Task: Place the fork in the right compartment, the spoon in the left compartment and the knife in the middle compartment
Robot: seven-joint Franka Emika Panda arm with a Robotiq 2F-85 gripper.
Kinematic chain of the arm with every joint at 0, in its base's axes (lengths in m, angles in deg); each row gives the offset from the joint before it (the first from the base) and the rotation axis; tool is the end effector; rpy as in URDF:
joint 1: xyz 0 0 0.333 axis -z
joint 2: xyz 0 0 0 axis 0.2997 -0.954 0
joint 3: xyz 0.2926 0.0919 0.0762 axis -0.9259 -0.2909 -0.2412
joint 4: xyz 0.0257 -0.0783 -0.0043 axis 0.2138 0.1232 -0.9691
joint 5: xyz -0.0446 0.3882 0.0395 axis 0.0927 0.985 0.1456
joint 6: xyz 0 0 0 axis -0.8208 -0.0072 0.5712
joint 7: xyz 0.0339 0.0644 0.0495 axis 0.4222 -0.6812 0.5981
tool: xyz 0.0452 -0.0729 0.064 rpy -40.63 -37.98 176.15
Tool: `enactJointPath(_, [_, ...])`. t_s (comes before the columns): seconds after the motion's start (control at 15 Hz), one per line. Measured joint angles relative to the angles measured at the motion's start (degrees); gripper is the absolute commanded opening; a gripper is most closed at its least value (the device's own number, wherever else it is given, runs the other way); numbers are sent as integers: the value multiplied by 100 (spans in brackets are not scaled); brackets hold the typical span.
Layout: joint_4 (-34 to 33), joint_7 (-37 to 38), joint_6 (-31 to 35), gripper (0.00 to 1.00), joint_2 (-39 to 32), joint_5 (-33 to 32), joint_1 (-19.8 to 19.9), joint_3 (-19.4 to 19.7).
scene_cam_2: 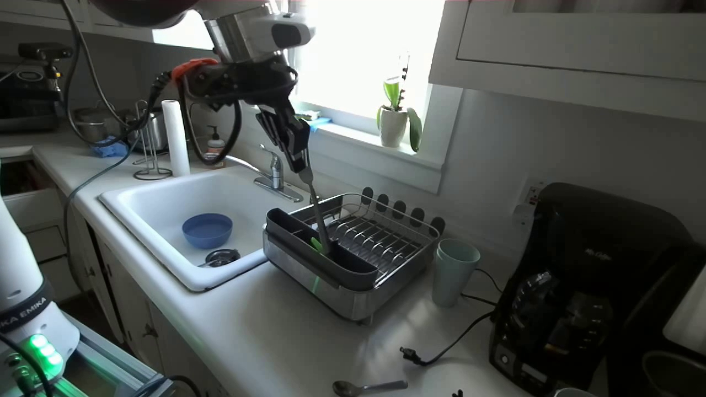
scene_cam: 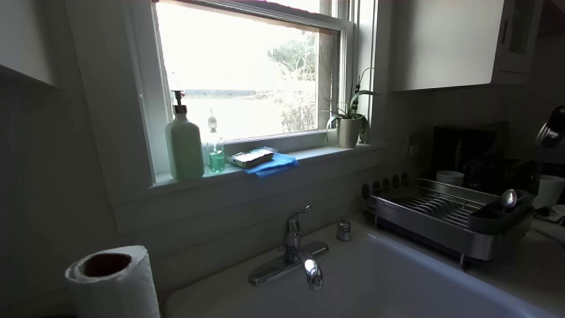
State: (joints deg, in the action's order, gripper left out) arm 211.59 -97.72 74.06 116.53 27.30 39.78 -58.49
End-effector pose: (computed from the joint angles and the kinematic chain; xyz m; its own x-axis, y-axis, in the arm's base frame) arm 0.2302 -0.3200 0.5138 0.8149 -0.4232 0.3960 -0.4735 -0.8801 0.0338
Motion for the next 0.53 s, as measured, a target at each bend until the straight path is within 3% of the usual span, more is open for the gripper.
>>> enactJointPath(0.53, [-45,-6,122,1,-172,119,18,31])
